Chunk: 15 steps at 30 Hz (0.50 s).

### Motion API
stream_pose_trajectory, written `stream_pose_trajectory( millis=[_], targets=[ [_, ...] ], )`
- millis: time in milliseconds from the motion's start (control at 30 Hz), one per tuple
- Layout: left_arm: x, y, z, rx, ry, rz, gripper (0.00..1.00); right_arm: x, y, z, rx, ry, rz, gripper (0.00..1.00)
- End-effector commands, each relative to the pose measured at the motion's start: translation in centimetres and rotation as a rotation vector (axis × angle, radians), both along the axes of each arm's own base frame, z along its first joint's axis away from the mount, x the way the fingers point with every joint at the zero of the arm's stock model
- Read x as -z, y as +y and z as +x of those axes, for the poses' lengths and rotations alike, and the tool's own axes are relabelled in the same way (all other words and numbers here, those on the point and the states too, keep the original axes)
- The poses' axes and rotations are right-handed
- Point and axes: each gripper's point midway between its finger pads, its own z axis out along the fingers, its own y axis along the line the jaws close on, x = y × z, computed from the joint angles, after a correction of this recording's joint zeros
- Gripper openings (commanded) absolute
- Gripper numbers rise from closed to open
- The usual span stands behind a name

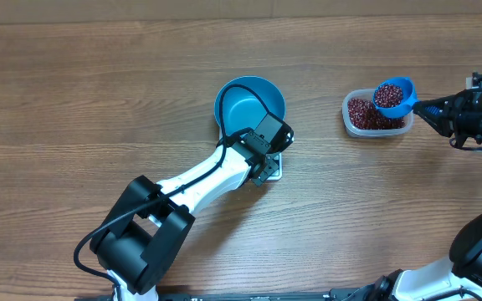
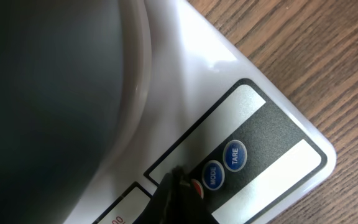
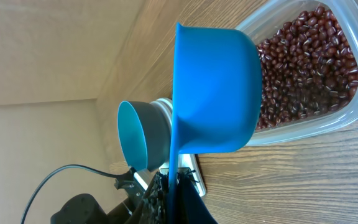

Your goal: Scoop item into bowl and weigh 150g on scale

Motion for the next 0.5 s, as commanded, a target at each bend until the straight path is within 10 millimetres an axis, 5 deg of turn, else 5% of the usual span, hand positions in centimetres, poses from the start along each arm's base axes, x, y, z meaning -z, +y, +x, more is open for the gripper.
stream_pose_trajectory(
  millis=[0, 467],
  targets=[
    [0.48, 0.13, -0.07, 0.011, 0.003, 0.015, 0.04, -0.07, 0.08, 0.19, -0.01, -0.016, 0.006, 0.04],
    [0.64, 0.26, -0.46, 0.017, 0.02, 0.022, 0.04, -0.09, 0.0, 0.32, -0.01, -0.024, 0.001, 0.04]
  ],
)
